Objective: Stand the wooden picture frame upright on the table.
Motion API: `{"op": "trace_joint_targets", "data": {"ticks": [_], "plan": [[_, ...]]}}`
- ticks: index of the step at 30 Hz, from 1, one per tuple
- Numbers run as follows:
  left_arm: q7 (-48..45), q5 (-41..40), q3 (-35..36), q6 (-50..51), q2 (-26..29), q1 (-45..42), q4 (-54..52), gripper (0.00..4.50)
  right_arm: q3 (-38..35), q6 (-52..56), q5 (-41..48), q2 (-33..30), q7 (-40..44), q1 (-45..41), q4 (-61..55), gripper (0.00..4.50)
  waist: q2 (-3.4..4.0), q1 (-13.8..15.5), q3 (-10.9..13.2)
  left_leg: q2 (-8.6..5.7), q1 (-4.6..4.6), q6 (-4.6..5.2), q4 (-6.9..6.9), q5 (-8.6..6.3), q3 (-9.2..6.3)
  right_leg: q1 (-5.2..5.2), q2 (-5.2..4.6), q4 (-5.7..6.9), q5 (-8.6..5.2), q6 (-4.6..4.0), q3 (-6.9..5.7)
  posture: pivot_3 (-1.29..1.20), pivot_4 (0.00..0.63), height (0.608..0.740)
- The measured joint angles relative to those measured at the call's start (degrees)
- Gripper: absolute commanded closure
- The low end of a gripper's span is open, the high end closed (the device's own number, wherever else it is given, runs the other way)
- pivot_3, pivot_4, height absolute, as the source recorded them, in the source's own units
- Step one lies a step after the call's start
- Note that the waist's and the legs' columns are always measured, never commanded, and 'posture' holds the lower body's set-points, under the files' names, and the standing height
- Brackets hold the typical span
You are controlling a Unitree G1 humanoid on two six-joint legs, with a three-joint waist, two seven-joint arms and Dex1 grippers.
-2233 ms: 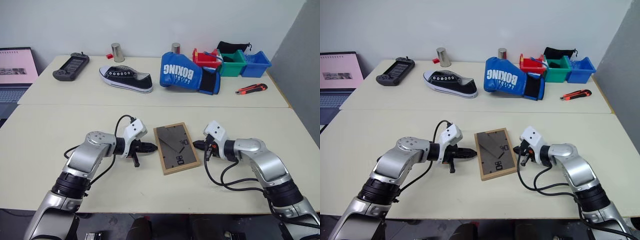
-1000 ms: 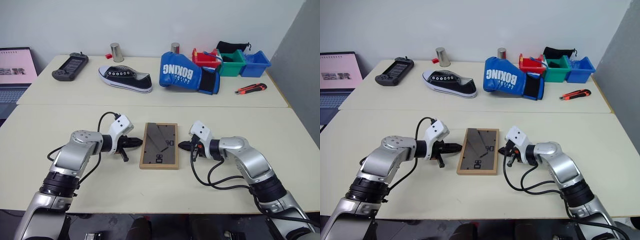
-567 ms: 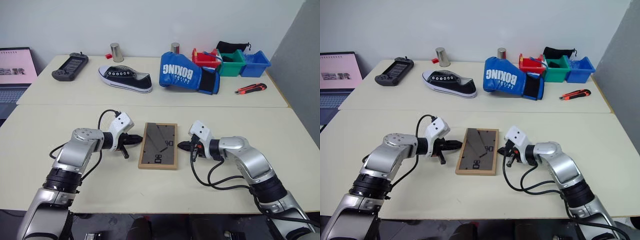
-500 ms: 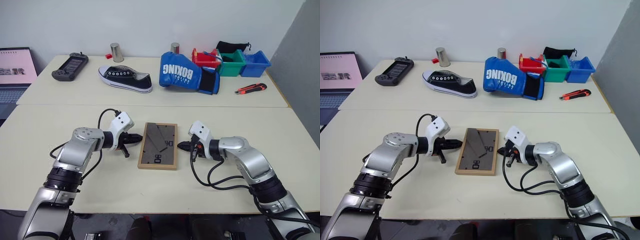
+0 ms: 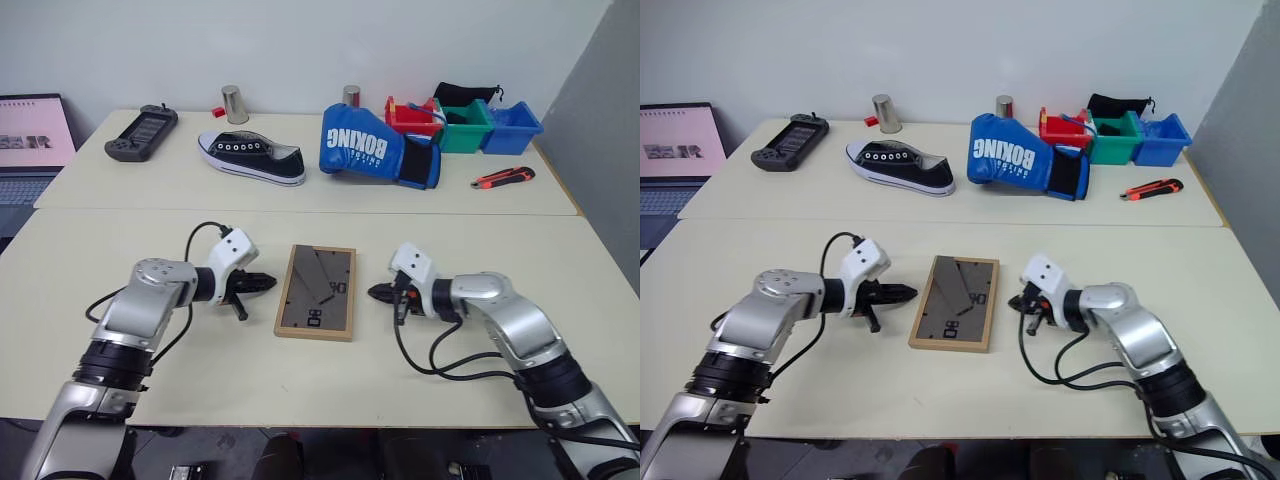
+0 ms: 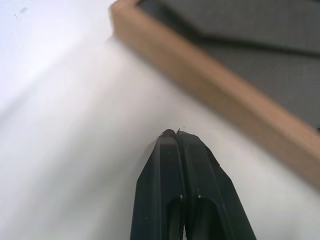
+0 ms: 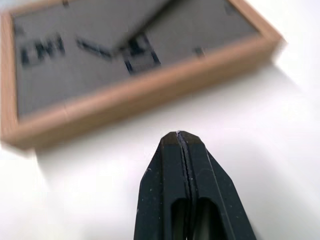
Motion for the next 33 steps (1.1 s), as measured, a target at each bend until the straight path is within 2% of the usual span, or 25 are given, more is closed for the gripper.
{"op": "trace_joint_targets", "data": {"ticks": [3,7,8,11,13,16,19,24,33], "plan": [[-0.21,-2.19,2.62,1.76,1.13,0.94,-2.04,4.47,-1.87,-1.00,0.26,-3.41,2.24,0.14,0.17,4.50,0.00,0.01,0.00,0.00,0.00,0.00,0.00,0.00,0.02,0.01,0.00,-0.01,0.00,0.00,0.01,0.00,0.150,0.740],[-1.45,-8.23,6.86,9.10,1.57,1.35,-4.56,3.91,-3.70,-3.36,1.19,-6.50,5.75,-0.67,0.84,4.50,0.00,-0.09,0.01,0.01,0.00,0.01,-0.01,0.00,0.03,0.00,0.01,-0.01,-0.01,0.01,0.01,0.00,0.150,0.740],[-2.41,-14.65,10.07,18.88,1.62,1.32,-6.16,3.64,-3.71,-4.83,1.98,-7.49,8.30,-2.11,2.06,4.50,0.00,-0.22,0.01,0.02,0.00,0.01,0.00,-0.01,0.03,-0.01,0.01,-0.01,-0.01,0.01,0.02,0.00,0.150,0.740],[-2.93,-23.74,14.32,34.04,2.19,1.09,-8.14,2.91,-4.48,-8.05,2.74,-7.85,11.34,-6.02,3.58,4.50,0.01,-0.51,0.01,0.05,0.04,0.01,-0.03,-0.01,0.02,0.00,0.04,0.00,-0.01,0.01,0.00,0.00,0.150,0.740],[-2.70,-26.61,15.05,39.11,3.29,2.38,-9.12,2.39,-4.75,-9.74,3.73,-7.07,13.05,-8.44,4.22,4.50,0.00,-0.52,0.01,0.06,0.06,0.01,-0.05,-0.01,0.01,0.01,0.05,0.00,-0.01,0.01,0.00,0.00,0.150,0.740],[-1.46,-28.52,15.49,43.58,3.55,3.57,-9.47,1.84,-4.65,-11.29,4.34,-6.12,14.57,-9.66,5.75,4.50,-0.01,-0.18,0.01,0.06,0.03,0.01,-0.03,-0.01,-0.01,0.02,0.04,-0.01,-0.01,0.00,-0.02,0.00,0.150,0.740],[0.93,-30.12,16.57,48.84,1.80,0.67,-5.83,1.14,-3.18,-14.20,3.86,-3.89,15.29,-12.01,8.63,4.50,-0.01,0.10,0.01,0.01,0.02,0.00,0.02,0.00,-0.02,0.03,0.00,-0.01,-0.01,0.01,-0.06,0.00,0.150,0.740],[1.87,-30.48,15.80,50.08,1.56,-0.30,-2.86,0.10,-1.79,-16.99,2.33,-2.12,16.03,-13.57,11.25,4.50,-0.01,-0.01,0.01,0.02,0.02,0.00,-0.03,0.00,-0.02,-0.01,-0.01,0.00,-0.01,0.00,-0.06,0.00,0.150,0.740],[2.41,-30.97,14.55,49.74,1.61,-1.10,-1.19,0.04,-0.29,-19.15,0.47,0.70,15.76,-14.43,14.69,4.50,0.00,-0.03,0.01,0.02,0.03,-0.01,-0.04,0.00,-0.01,-0.02,-0.03,0.01,-0.01,-0.01,-0.06,0.00,0.150,0.740]]}}
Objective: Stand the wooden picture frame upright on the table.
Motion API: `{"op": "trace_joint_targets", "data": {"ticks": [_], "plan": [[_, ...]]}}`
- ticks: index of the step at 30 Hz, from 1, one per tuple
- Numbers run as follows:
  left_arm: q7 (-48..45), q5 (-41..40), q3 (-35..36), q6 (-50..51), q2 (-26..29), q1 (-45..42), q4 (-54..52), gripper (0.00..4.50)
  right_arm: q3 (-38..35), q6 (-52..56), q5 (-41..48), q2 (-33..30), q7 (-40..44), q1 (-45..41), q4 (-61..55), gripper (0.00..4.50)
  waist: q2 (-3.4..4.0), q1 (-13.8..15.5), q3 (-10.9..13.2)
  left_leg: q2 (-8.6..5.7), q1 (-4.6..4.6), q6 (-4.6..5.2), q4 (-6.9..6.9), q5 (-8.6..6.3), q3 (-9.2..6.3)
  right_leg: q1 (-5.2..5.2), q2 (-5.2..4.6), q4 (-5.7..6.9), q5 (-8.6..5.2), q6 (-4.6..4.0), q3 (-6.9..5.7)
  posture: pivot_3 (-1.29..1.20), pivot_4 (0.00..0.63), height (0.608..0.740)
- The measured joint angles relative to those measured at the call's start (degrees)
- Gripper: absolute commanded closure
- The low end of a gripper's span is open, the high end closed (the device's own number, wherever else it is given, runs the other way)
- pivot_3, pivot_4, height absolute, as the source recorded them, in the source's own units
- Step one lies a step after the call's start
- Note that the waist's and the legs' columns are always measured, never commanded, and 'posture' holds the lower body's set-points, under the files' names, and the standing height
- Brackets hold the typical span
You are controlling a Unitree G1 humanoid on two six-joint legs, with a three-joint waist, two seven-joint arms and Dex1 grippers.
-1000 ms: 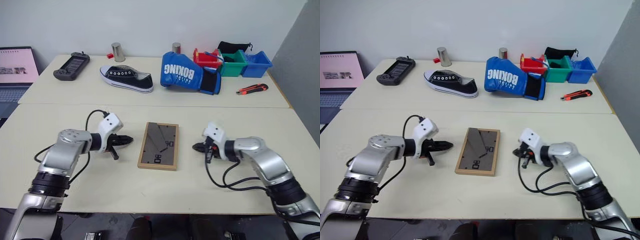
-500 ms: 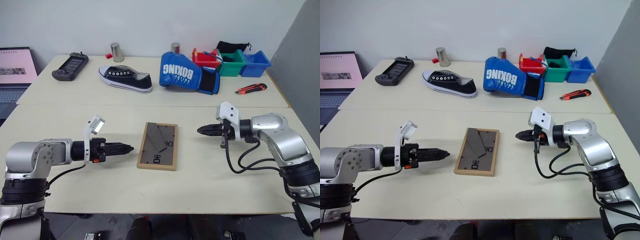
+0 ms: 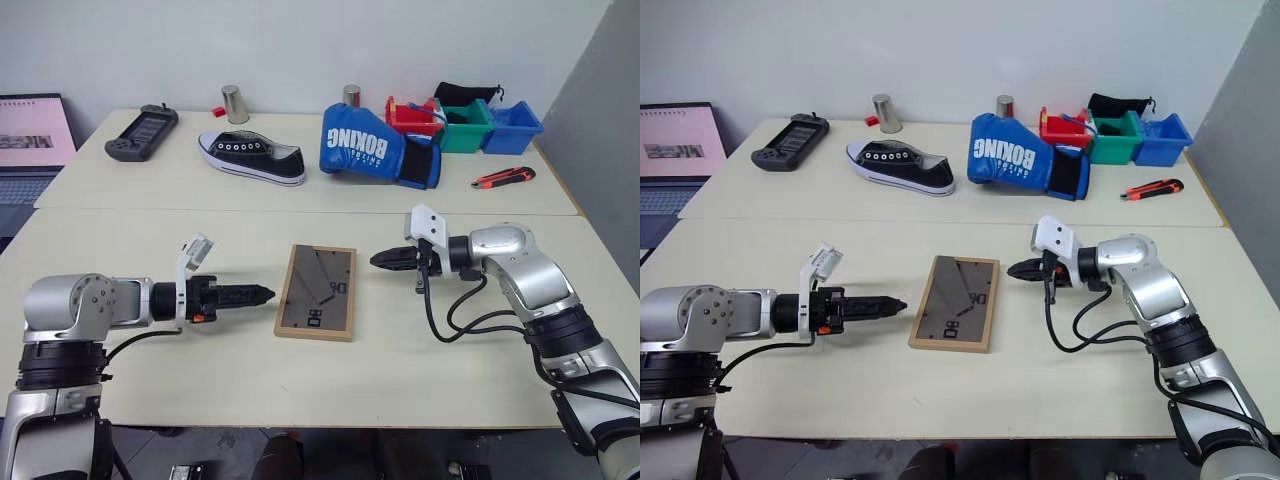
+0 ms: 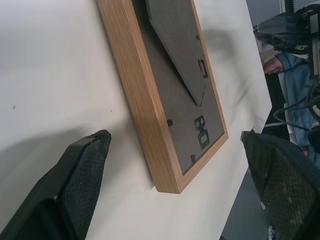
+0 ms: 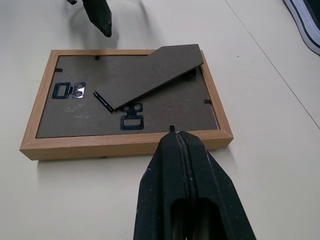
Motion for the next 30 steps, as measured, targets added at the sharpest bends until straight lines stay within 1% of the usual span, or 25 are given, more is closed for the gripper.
{"op": "trace_joint_targets", "data": {"ticks": [16,21,24,30], "plan": [[3.04,-0.48,0.01,0.11,-0.51,0.21,0.06,0.04,-0.01,-0.04,-0.52,0.76,-0.13,0.07,0.29,4.50,0.00,-0.01,0.00,0.00,0.00,0.00,0.00,0.00,0.01,0.00,-0.01,0.00,0.00,0.00,0.00,0.00,0.150,0.740],[2.76,-1.99,-0.20,1.03,-0.55,1.10,-0.88,0.04,-0.02,1.08,-0.31,-1.93,2.69,1.67,-1.20,4.50,0.00,0.01,0.00,-0.01,0.00,0.00,0.00,0.00,0.01,0.00,-0.02,0.00,0.00,0.00,0.01,0.00,0.150,0.740],[2.81,-1.97,-0.73,0.86,-0.56,1.06,-0.54,0.60,-0.19,1.59,-0.34,-2.62,2.74,2.31,-1.44,4.50,0.00,-0.09,0.00,-0.01,0.01,0.00,0.00,0.00,0.03,0.00,-0.01,0.00,0.00,0.00,0.02,0.00,0.150,0.740],[2.65,-1.95,-2.38,0.02,-0.54,0.53,-0.08,0.60,-0.21,2.34,-0.34,-3.02,3.01,3.10,-2.85,4.50,0.00,-0.03,0.00,-0.02,0.00,0.00,0.01,0.00,0.02,0.00,-0.02,0.00,0.00,0.00,0.02,0.00,0.150,0.740]]}}
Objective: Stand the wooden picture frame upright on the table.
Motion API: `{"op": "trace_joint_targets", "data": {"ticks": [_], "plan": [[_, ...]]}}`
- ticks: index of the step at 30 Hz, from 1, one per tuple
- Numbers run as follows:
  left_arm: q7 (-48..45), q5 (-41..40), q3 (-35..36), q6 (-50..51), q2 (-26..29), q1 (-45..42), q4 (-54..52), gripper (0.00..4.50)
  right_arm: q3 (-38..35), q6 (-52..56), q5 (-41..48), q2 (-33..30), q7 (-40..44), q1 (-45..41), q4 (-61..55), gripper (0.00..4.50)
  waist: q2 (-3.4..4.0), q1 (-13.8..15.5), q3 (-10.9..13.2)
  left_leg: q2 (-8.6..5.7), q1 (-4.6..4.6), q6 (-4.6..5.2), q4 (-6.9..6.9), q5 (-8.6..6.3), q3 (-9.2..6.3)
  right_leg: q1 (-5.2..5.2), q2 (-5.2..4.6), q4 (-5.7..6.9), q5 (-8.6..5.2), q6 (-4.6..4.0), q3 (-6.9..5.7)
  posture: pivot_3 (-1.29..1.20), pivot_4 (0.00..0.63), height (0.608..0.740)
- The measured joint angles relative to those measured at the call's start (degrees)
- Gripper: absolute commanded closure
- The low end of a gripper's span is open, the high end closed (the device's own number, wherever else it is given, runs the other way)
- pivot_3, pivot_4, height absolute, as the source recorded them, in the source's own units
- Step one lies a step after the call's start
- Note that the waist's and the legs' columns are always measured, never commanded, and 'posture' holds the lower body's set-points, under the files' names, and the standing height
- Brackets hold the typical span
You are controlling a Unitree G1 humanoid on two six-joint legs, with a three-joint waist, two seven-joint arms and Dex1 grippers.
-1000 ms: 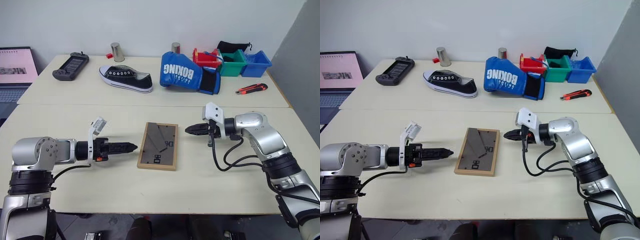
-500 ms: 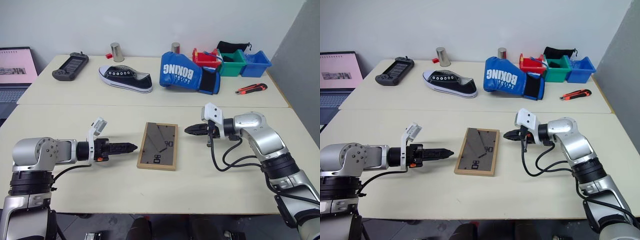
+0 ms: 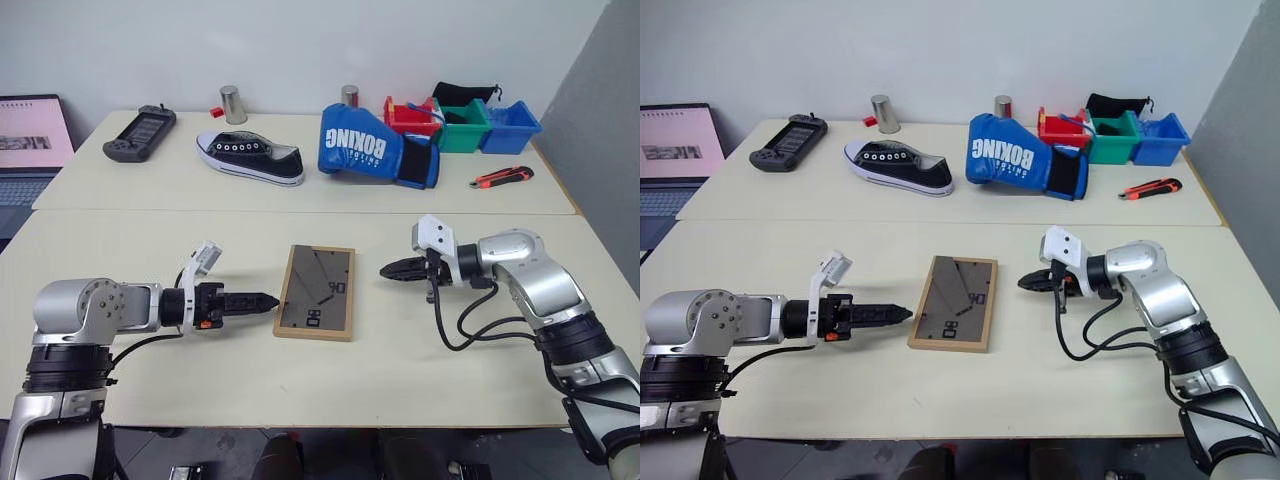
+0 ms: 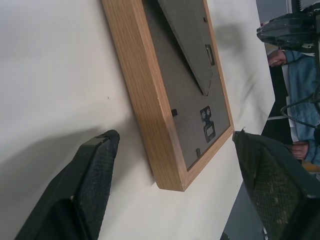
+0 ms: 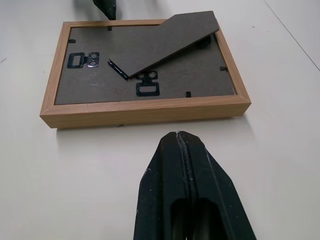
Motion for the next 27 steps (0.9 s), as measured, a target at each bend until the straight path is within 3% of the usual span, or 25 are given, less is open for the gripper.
{"op": "trace_joint_targets", "data": {"ticks": [5,9,20,27], "plan": [[0.01,0.01,-0.95,-0.31,-0.31,-0.31,0.42,0.60,0.00,0.08,-0.05,-0.92,0.88,1.30,-1.01,4.50,0.00,0.00,0.00,0.00,0.00,0.00,0.00,0.00,0.00,0.00,0.00,0.00,0.00,0.00,0.00,0.00,0.150,0.740],[-0.28,0.08,-1.27,-2.28,-1.22,-0.34,0.76,0.01,0.07,0.53,-0.08,-0.90,0.89,2.00,-1.89,4.50,0.00,0.01,0.00,0.00,0.00,0.00,0.00,0.00,-0.01,0.00,0.00,0.00,0.00,0.00,0.00,0.00,0.150,0.740],[-1.34,1.10,-5.58,-2.03,-4.25,-6.22,9.19,0.01,4.15,-0.62,-2.94,0.92,0.65,2.25,0.30,4.50,0.00,0.19,-0.01,-0.05,0.01,0.00,0.08,0.00,-0.05,0.07,-0.01,0.00,0.00,0.00,-0.04,0.00,0.150,0.740],[-7.84,3.08,-10.51,-4.26,-3.07,-10.27,17.32,0.01,6.35,-4.03,-6.57,2.56,-0.35,1.80,5.09,4.50,0.01,0.13,-0.02,-0.07,0.07,0.00,0.07,0.00,-0.03,0.08,-0.02,0.02,0.00,0.00,-0.03,0.00,0.150,0.740]]}}
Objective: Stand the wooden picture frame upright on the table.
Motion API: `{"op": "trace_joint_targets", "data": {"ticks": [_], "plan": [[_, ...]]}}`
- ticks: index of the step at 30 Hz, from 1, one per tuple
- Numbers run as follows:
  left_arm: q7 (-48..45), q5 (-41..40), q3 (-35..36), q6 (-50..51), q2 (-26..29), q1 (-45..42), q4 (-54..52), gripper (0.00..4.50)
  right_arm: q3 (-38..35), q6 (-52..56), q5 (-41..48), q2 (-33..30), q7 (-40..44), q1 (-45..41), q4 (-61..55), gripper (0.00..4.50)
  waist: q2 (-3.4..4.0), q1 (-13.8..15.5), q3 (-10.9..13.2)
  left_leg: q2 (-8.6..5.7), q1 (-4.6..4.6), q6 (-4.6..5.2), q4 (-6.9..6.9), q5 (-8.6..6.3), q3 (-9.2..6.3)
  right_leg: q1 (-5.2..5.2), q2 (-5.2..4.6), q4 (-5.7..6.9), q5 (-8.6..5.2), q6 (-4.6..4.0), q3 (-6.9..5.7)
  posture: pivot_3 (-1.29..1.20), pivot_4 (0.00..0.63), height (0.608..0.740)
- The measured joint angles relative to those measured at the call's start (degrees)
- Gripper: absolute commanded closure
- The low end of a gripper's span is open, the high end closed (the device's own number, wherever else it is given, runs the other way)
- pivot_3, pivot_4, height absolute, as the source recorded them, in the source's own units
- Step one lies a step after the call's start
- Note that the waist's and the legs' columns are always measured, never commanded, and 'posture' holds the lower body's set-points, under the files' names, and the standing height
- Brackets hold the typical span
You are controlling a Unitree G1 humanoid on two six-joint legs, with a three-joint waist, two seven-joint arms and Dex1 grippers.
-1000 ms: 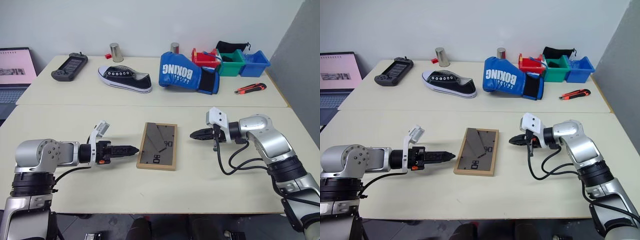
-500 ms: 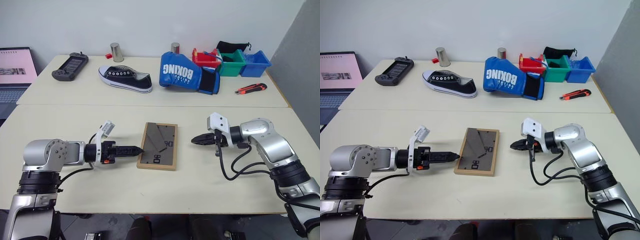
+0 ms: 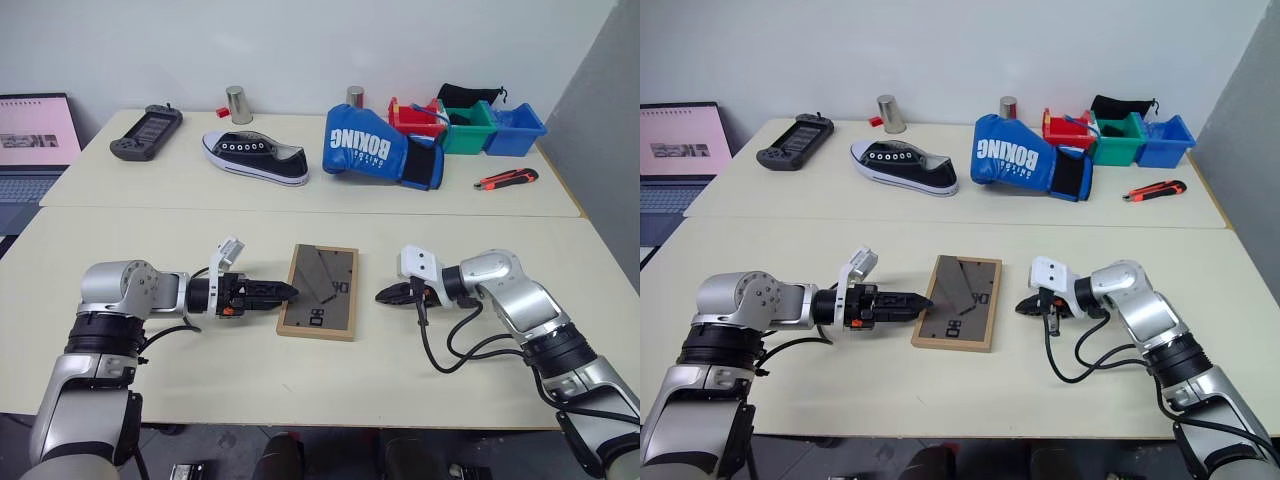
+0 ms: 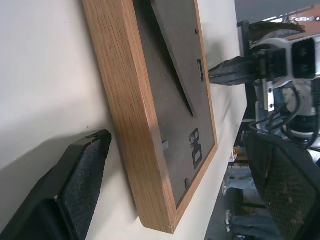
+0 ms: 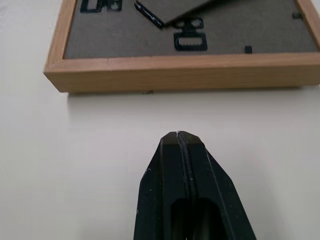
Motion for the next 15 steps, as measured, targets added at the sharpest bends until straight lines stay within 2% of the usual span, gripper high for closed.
{"op": "trace_joint_targets", "data": {"ticks": [9,15], "plan": [[-12.55,6.69,-9.04,-11.85,0.22,-4.34,9.62,0.01,1.08,-2.55,-2.31,3.71,-0.08,-3.51,4.56,4.50,0.25,0.11,-0.20,-0.01,0.24,0.02,0.01,0.02,-0.04,0.29,0.01,0.04,-0.01,0.01,-0.06,0.00,0.150,0.740],[-16.16,10.42,-11.03,-15.65,-1.05,-6.55,13.67,0.01,2.10,-3.41,-3.01,6.59,-0.19,-4.69,6.42,4.50,0.52,0.23,-0.43,-0.03,0.30,0.03,0.01,0.02,-0.05,0.37,0.01,0.02,-0.01,0.02,-0.05,0.00,0.150,0.740]]}}
